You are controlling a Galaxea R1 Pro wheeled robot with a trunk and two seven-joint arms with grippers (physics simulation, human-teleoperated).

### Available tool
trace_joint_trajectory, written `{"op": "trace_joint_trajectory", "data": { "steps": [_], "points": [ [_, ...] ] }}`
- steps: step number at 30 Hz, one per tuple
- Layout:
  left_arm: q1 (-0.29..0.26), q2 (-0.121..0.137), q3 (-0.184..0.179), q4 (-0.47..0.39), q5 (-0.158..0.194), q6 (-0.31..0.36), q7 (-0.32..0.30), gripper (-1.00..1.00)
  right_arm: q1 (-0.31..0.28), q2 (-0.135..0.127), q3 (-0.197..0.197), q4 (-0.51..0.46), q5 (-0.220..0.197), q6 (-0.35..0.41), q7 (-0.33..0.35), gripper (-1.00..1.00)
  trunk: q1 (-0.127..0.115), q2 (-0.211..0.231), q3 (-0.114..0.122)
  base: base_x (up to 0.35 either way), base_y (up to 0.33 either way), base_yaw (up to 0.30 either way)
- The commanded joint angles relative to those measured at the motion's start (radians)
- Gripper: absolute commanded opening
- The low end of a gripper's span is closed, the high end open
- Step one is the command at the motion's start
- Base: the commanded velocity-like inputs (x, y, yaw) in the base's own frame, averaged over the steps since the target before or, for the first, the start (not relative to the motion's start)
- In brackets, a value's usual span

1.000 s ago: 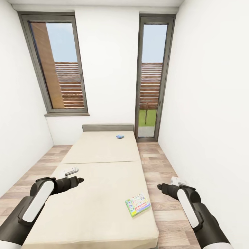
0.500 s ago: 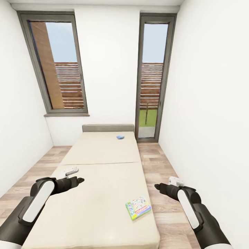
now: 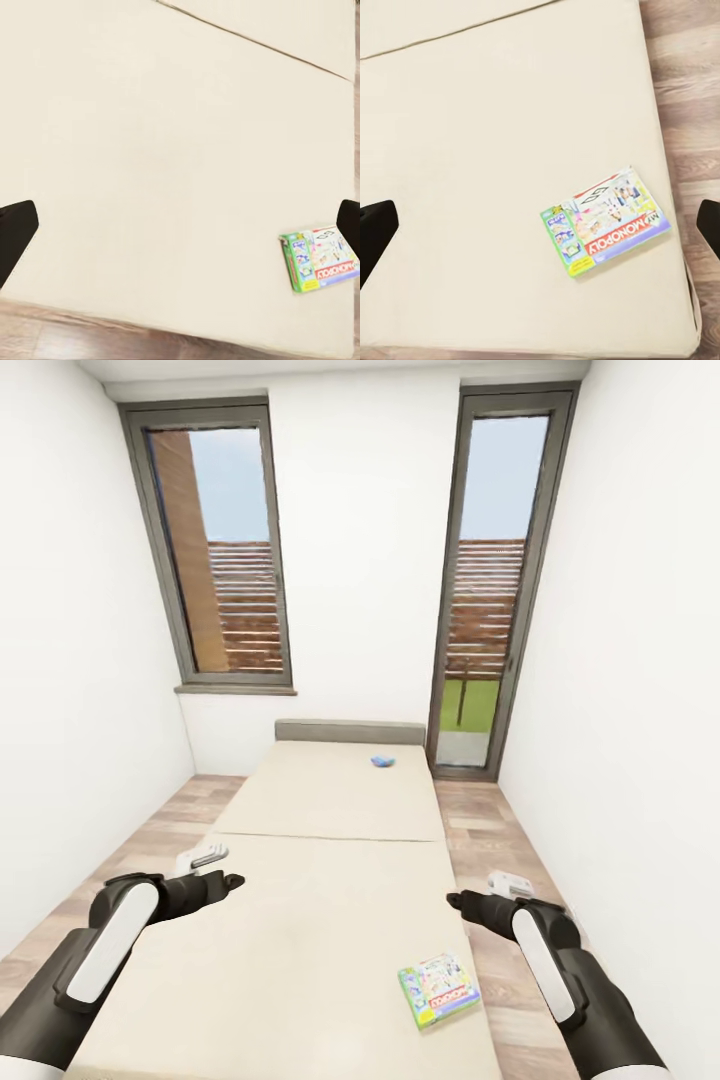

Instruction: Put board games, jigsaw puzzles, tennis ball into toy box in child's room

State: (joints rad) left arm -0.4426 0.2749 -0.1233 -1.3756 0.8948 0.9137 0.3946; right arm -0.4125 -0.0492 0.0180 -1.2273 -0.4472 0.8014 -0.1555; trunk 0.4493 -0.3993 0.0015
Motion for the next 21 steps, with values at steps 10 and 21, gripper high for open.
{"op": "trace_joint_trajectory", "data": {
  "steps": [10,21],
  "points": [
    [-0.001,-0.006,-0.002,0.0,0.009,0.001,0.01,1.0,0.0,-0.003,0.001,-0.001,-0.011,0.002,-0.009,1.0,0.001,-0.001,0.0,0.148,0.018,0.053],
    [-0.001,-0.008,-0.003,0.0,0.01,0.001,0.01,1.0,0.0,-0.003,0.0,0.0,-0.011,0.002,-0.007,1.0,0.001,-0.001,0.0,0.145,0.054,-0.125]
  ]
}}
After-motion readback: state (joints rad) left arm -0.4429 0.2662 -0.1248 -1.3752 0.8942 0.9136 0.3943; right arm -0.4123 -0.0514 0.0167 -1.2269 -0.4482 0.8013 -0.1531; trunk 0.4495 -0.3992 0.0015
